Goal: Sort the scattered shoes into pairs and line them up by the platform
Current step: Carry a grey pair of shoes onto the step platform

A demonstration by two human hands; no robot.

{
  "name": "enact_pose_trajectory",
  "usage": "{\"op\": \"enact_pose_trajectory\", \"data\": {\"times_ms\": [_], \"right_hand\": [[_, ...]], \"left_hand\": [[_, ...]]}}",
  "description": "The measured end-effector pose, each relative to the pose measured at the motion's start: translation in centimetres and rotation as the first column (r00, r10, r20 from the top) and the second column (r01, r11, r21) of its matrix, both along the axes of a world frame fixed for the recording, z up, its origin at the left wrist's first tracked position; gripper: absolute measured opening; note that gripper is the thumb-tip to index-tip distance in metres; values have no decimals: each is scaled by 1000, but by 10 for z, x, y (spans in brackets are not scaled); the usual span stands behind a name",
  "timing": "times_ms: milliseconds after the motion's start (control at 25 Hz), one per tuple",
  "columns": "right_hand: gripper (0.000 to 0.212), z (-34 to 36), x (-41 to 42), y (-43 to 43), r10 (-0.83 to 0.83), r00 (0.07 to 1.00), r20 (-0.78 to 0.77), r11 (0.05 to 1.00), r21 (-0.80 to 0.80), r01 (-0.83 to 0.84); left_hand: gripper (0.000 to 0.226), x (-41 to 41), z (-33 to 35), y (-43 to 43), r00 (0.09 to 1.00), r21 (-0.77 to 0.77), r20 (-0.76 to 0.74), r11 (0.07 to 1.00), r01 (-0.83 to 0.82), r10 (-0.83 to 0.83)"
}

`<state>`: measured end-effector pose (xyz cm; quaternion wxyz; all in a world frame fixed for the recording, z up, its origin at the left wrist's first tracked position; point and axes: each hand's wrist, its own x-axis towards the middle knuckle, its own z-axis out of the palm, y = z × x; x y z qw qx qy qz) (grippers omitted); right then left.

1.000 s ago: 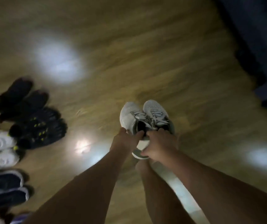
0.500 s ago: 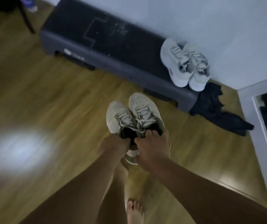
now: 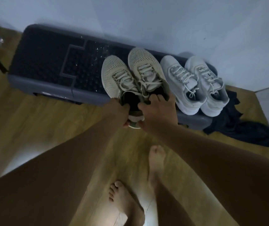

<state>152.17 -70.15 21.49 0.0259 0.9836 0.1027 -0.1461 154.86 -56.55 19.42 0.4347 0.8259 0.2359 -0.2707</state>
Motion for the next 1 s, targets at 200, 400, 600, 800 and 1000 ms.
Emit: {"op": "enact_pose_trajectory", "data": {"times_ms": [200, 400, 600, 800, 1000], "right_hand": [[60, -68, 58, -26, -12, 990, -140, 978, 204, 41], [84, -87, 58, -56, -2, 990, -141, 938, 342, 50], [89, -85, 78, -55, -76, 972, -222, 914, 375, 157], [85, -61, 67, -58, -70, 995, -76, 962, 258, 87], [72, -33, 32, -23, 172, 985, 10, 930, 329, -166]], "left_hand": [[34, 66, -62, -11, 979, 365, 37, 914, 175, -202], [51, 69, -86, 7, 960, 270, 82, 933, 237, -268], [46, 96, -89, -9, 957, 212, 98, 945, 247, -272], [72, 63, -78, -5, 994, -122, -8, 986, -112, 112], [73, -24, -63, 29, 888, -98, -79, 883, -459, 453]]}}
